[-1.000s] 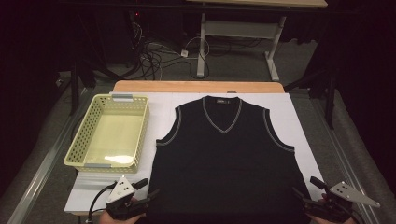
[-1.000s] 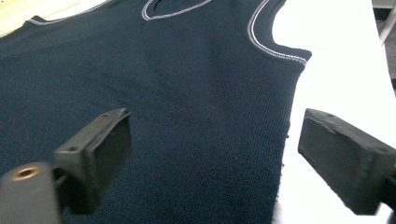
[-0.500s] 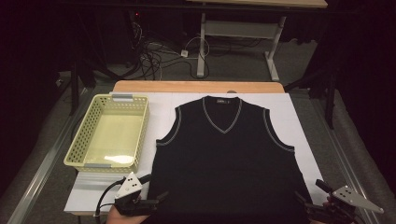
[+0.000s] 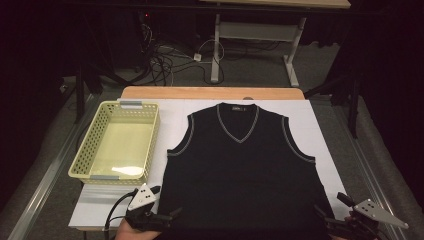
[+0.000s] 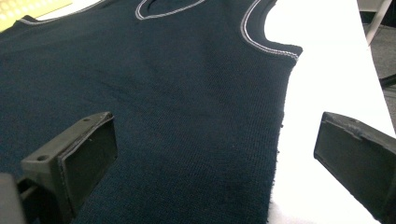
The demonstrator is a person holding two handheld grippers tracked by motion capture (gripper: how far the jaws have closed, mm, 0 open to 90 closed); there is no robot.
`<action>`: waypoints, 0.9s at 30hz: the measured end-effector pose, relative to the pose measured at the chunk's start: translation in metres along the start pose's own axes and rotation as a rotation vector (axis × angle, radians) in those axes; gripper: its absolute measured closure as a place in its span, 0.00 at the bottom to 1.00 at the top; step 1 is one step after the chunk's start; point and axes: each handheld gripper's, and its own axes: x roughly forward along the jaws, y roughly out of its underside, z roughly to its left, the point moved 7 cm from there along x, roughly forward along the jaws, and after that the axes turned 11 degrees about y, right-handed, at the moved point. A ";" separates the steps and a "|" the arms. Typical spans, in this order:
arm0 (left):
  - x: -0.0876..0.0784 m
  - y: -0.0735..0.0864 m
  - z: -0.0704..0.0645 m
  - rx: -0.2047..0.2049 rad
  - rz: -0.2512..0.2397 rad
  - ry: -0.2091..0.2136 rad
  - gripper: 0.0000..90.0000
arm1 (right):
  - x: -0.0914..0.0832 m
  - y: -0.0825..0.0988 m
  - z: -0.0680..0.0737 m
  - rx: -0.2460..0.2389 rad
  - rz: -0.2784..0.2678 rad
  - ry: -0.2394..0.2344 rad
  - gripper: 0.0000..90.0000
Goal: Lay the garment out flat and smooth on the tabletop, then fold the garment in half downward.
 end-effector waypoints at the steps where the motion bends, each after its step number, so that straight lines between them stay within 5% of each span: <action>1: 0.000 -0.001 0.000 0.001 -0.005 0.000 0.00 | 0.000 0.000 0.000 -0.003 -0.001 -0.001 0.00; 16: 0.003 -0.010 -0.004 0.014 -0.022 0.005 0.00 | 0.003 0.002 0.005 -0.014 0.004 -0.002 0.00; 23: 0.015 -0.035 -0.011 0.057 0.011 0.014 0.00 | 0.005 -0.004 0.007 -0.019 -0.003 -0.001 0.00; 27: 0.022 -0.053 -0.013 0.055 -0.015 0.034 0.00 | 0.010 -0.010 0.009 -0.022 -0.016 0.002 0.00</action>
